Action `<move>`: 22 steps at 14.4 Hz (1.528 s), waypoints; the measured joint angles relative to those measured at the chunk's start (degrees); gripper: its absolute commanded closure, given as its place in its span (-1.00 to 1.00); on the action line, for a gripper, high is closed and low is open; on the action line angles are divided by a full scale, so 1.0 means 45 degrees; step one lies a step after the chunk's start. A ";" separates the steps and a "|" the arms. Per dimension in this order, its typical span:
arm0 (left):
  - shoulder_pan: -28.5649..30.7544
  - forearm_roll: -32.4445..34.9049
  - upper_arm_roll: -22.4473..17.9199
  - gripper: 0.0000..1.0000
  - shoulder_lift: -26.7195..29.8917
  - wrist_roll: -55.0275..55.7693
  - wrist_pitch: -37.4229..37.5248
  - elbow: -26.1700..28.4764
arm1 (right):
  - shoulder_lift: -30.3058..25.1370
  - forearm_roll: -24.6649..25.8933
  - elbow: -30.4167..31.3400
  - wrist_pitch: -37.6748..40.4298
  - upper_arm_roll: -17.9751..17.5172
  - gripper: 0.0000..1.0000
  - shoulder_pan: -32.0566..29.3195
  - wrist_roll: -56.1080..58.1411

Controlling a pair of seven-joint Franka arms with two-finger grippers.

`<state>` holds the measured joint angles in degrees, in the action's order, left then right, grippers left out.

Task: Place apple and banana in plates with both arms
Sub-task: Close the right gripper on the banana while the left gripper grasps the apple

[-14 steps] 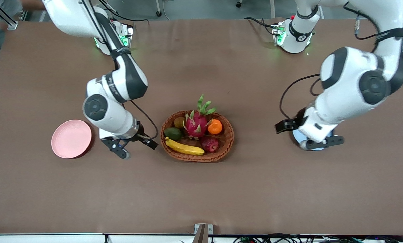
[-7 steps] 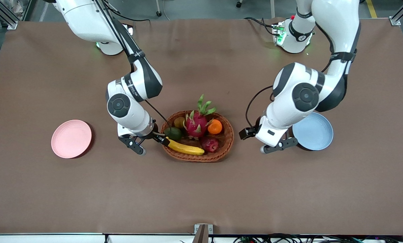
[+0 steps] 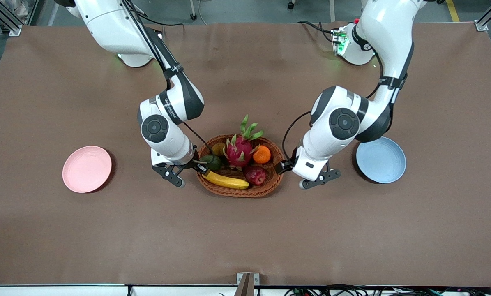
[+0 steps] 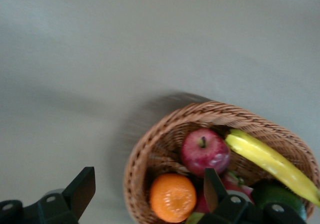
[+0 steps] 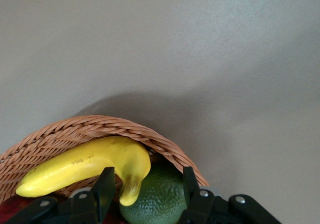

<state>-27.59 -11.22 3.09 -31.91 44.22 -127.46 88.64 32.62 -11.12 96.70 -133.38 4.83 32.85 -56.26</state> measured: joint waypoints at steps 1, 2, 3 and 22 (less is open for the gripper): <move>-0.0118 -0.0134 0.0001 -0.91 -0.0199 0.0062 -0.0144 -0.0091 | 0.0034 0.0000 0.0000 -0.0046 0.0000 -0.11 0.0009 -0.0003; -0.0237 -0.0217 0.0000 -0.91 -0.0411 0.0137 -0.0218 -0.0241 | 0.0056 0.0000 0.0000 -0.0088 0.0000 -0.09 0.0022 -0.0003; -0.0361 -0.0271 0.0001 -0.91 -0.0628 0.0180 -0.0246 -0.0430 | 0.0073 0.0000 0.0000 -0.0141 0.0000 -0.09 0.0034 -0.0024; -0.1569 -0.0346 0.0018 -0.91 -0.2920 0.0212 -0.2288 -0.1032 | 0.0177 0.0000 -0.0035 -0.0484 0.0002 0.99 0.0146 -0.0374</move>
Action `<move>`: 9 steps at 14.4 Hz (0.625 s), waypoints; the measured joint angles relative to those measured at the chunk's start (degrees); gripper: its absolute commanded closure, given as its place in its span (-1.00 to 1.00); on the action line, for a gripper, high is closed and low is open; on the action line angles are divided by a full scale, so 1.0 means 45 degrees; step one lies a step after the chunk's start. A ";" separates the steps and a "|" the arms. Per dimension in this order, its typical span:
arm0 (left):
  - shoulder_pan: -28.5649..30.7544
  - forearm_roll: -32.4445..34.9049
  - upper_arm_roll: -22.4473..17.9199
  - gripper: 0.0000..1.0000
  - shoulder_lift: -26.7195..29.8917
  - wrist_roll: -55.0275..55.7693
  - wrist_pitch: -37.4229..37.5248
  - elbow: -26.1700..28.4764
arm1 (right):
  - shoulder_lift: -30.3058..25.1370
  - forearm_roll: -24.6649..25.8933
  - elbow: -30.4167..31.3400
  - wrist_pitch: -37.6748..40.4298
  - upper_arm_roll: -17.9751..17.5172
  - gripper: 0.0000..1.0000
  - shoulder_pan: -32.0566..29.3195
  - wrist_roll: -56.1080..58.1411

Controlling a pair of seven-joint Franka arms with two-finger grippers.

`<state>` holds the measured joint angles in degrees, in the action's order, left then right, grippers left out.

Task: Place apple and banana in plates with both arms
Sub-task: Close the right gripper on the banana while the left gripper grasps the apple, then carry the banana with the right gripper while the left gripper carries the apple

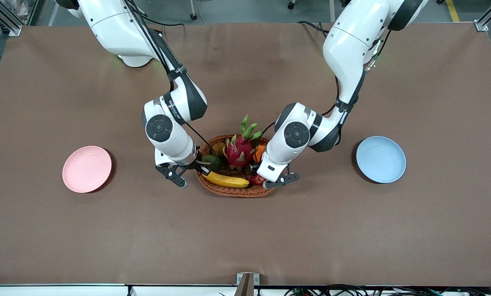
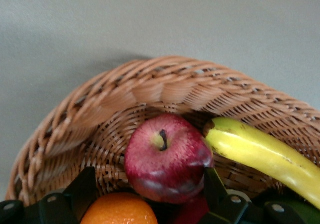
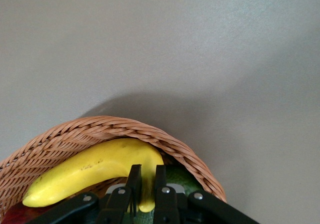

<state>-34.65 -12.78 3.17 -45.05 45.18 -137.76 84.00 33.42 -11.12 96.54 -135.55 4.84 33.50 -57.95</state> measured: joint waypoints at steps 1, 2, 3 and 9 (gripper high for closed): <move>-0.0026 0.0000 0.0008 -0.91 -0.0049 0.0000 -0.0105 -0.0002 | 0.0000 0.0000 0.0000 -0.0001 0.0002 0.99 0.0000 -0.0006; -0.0032 0.0000 0.0015 -0.91 -0.0107 0.0000 -0.0242 -0.0003 | 0.0000 0.0000 -0.0002 -0.0001 0.0009 0.99 0.0000 -0.0019; -0.0032 0.0000 0.0018 -0.91 -0.0178 0.0000 -0.0421 -0.0007 | 0.0000 0.0000 -0.0006 -0.0001 0.0026 0.99 0.0000 -0.0028; -0.0032 -0.0001 0.0053 -0.14 -0.0481 -0.0009 -0.1423 -0.0078 | -0.0011 -0.0010 -0.0159 0.0127 0.0105 0.99 -0.0034 -0.0028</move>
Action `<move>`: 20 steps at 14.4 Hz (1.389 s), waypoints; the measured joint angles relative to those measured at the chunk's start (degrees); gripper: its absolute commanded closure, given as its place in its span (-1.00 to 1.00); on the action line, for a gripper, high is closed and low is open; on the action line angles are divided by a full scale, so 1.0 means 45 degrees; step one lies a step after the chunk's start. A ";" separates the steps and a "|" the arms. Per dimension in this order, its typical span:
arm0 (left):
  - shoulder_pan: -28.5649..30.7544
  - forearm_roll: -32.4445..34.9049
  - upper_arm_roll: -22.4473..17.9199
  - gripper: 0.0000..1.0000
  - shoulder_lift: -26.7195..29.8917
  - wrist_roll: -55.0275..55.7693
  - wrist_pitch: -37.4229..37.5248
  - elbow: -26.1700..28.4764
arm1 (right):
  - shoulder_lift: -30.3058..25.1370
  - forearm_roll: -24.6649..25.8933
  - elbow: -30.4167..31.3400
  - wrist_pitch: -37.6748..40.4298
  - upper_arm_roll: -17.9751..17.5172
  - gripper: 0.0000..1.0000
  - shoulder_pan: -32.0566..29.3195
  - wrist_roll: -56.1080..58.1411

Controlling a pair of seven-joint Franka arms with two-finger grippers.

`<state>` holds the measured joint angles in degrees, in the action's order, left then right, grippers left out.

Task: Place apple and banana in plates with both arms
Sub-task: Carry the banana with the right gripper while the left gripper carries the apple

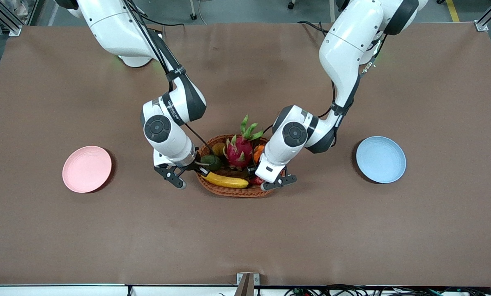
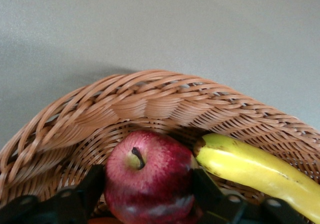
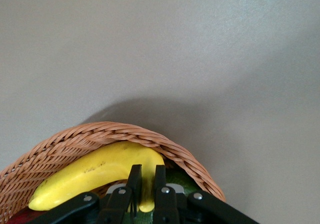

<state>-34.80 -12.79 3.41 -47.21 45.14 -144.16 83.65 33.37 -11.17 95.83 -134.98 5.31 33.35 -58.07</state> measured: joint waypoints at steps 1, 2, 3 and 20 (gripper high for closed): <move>0.0000 0.0000 0.0000 -0.02 0.0003 -0.0001 0.0006 -0.0048 | -0.0015 -0.0001 -0.0092 0.0196 0.0016 0.99 -0.0014 0.0000; -0.0004 0.0000 0.0000 0.03 0.0004 -0.0017 0.0007 -0.0072 | -0.0036 -0.0001 -0.0208 0.0423 0.0035 0.99 -0.0028 0.0000; -0.0022 0.0000 0.0001 0.11 0.0002 -0.0029 0.0007 -0.0080 | -0.0073 -0.0001 -0.0341 0.0671 0.0064 0.99 -0.0044 0.0000; 0.0627 0.0196 -0.0072 0.11 0.3616 -0.0366 0.4910 -0.0037 | -0.1503 0.0000 -0.2002 0.6697 0.0283 0.99 -0.3419 0.5285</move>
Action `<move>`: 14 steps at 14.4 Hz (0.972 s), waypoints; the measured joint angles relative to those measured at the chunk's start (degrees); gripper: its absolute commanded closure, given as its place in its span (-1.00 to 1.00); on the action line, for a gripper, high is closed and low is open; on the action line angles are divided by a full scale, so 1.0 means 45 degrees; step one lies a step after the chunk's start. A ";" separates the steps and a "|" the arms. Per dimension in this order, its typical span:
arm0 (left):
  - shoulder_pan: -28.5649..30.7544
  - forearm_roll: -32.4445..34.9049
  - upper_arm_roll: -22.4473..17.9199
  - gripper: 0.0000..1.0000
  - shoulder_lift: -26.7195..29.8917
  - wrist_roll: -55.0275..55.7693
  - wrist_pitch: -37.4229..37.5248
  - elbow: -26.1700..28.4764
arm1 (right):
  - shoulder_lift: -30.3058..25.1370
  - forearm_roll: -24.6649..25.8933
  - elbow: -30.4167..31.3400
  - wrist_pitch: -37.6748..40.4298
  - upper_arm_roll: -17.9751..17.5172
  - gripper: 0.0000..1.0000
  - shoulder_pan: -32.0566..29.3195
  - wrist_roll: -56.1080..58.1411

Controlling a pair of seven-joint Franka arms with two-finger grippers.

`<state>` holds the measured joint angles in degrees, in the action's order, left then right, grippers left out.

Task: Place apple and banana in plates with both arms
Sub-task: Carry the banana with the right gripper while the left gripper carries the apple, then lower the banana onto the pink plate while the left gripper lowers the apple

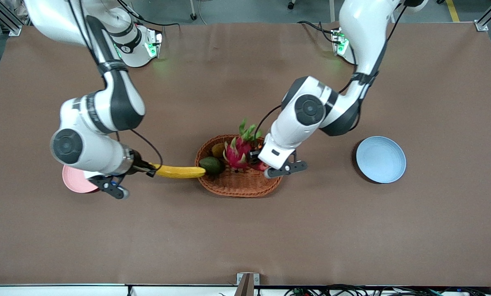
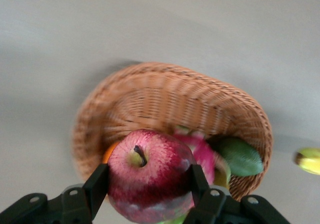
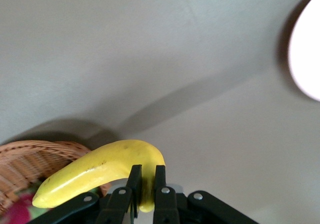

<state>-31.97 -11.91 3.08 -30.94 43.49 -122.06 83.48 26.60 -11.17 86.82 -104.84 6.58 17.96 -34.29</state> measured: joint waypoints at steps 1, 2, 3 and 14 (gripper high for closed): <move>0.0294 0.0171 -0.0007 0.11 0.0399 -0.0203 0.0653 0.0047 | -0.0086 0.0000 -0.0012 0.0262 0.0008 0.99 -0.0345 0.0659; 0.0597 0.0355 -0.0015 0.11 0.0767 -0.0427 0.1226 0.0109 | -0.0164 0.0001 -0.0014 0.0508 0.0012 0.99 -0.0715 0.1379; 0.0941 0.0485 -0.0024 0.11 0.1106 -0.0760 0.1783 0.0165 | -0.0220 0.0002 -0.0016 0.0733 0.0020 0.99 -0.1092 0.2109; 0.4672 0.2409 -0.0052 0.16 0.3057 -0.5880 0.4348 0.1710 | -0.0434 0.0048 0.0308 0.2153 0.0076 0.99 -0.5603 0.9717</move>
<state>-10.95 -1.06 2.85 -17.19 17.03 -102.50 91.18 24.65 -10.95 88.21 -95.16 6.92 -7.25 9.44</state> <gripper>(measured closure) 0.286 0.855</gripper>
